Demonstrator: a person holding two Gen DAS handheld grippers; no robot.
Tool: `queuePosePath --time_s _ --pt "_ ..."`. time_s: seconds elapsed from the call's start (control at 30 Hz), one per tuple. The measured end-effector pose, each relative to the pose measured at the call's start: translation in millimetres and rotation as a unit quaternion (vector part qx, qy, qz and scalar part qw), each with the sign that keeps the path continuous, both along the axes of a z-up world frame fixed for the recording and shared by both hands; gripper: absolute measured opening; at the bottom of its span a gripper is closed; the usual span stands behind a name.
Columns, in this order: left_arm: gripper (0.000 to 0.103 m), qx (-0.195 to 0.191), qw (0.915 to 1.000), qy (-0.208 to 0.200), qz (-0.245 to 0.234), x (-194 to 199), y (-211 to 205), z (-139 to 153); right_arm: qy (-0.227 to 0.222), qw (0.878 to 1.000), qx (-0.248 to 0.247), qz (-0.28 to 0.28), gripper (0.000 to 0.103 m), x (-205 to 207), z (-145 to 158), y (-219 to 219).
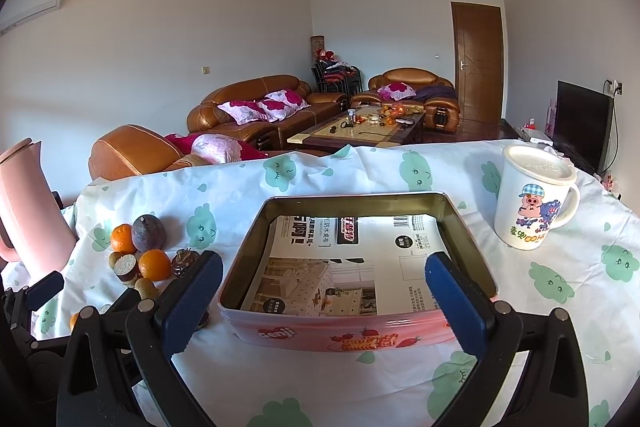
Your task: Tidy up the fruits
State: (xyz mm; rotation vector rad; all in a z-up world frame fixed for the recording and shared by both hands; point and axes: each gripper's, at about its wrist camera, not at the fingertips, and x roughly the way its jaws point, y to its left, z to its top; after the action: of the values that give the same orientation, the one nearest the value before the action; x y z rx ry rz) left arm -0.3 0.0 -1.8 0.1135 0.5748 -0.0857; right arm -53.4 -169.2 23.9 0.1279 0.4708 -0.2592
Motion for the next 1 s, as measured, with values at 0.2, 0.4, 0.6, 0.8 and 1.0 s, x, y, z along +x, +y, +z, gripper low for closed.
queuePosePath --time_s 0.2,0.4,0.6,0.8,1.0 --pt "0.103 0.0 1.0 0.0 -0.001 -0.6 -0.5 -0.1 0.001 1.0 -0.003 -0.003 0.102 -0.6 -0.6 -2.3" --pt "0.103 0.002 1.0 -0.001 -0.006 -5.1 -4.4 -0.3 0.001 1.0 -0.002 -0.007 0.102 0.0 -1.3 -4.2" --pt "0.103 0.0 1.0 0.001 -0.006 -4.5 -3.6 -0.6 0.001 1.0 -0.002 -0.006 0.102 -0.3 -1.4 -4.4" --pt "0.103 0.0 1.0 0.001 -0.007 -4.4 -3.8 -0.6 0.001 1.0 -0.002 -0.004 0.102 -1.0 -1.1 -4.2" --pt "0.103 0.0 1.0 0.002 -0.007 -4.5 -4.0 -0.7 0.003 1.0 -0.004 -0.001 0.102 -0.4 -2.2 -2.0"
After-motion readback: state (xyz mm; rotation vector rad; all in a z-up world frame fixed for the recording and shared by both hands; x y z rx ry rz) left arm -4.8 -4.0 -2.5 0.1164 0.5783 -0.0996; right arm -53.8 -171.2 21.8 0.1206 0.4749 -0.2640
